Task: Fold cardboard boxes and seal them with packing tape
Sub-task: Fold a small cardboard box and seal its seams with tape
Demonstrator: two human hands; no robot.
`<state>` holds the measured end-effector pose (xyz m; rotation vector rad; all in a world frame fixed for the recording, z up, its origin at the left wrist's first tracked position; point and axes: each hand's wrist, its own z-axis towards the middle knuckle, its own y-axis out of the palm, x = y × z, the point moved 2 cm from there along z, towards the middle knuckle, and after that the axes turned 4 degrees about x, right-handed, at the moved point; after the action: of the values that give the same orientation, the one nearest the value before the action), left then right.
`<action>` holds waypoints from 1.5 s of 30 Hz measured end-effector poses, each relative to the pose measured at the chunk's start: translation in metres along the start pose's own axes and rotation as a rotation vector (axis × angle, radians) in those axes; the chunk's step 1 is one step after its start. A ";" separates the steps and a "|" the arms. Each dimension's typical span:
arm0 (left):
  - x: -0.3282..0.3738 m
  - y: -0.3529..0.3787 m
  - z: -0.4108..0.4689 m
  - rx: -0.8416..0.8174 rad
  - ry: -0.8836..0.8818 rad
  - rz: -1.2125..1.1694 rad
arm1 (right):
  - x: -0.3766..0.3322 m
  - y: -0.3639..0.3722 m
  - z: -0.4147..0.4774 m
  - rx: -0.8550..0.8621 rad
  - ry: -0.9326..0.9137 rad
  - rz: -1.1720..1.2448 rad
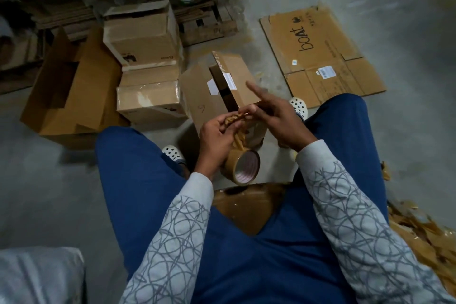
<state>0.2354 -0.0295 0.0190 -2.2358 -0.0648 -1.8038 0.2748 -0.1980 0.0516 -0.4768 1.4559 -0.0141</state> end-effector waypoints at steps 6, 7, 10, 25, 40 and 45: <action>0.013 0.001 0.012 0.243 -0.174 -0.418 | 0.007 0.034 -0.026 -0.021 0.105 -0.085; 0.015 0.001 0.017 0.258 -0.199 -0.434 | 0.008 0.043 -0.031 -0.036 0.077 -0.143; 0.014 -0.004 0.035 0.294 -0.282 -0.505 | 0.010 0.057 -0.033 0.171 -0.044 -0.228; 0.009 -0.029 0.233 0.205 -0.198 -0.116 | 0.057 0.043 0.134 0.318 0.234 -0.010; -0.065 -0.005 0.412 0.399 -0.078 0.078 | 0.096 0.089 0.259 0.148 0.392 -0.569; -0.089 -0.012 0.432 0.388 -0.255 0.170 | 0.094 0.104 0.255 0.089 0.285 -0.674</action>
<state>0.6247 0.0949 -0.1466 -2.1017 -0.2438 -1.2849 0.5013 -0.0542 -0.0604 -0.8997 1.4999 -0.7036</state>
